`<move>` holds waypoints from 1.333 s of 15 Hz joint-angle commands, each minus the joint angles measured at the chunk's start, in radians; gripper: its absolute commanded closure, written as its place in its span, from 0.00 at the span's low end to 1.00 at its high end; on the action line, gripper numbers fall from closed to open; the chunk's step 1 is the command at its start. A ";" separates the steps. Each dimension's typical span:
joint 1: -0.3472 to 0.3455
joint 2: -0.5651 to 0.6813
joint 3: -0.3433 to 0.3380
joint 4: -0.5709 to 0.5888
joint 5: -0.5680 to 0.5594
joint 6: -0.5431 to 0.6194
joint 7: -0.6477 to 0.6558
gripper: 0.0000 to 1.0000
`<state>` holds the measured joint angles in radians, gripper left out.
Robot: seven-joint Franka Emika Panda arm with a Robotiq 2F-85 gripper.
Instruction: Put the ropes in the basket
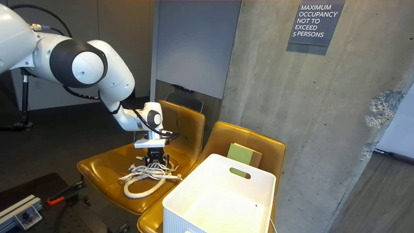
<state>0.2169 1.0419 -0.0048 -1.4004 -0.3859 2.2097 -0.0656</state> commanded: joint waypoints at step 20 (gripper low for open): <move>-0.410 -0.689 -0.028 0.068 0.394 -0.423 -0.376 1.00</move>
<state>-0.1444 0.3440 -0.0044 -1.4629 -0.0517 1.8711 -0.4119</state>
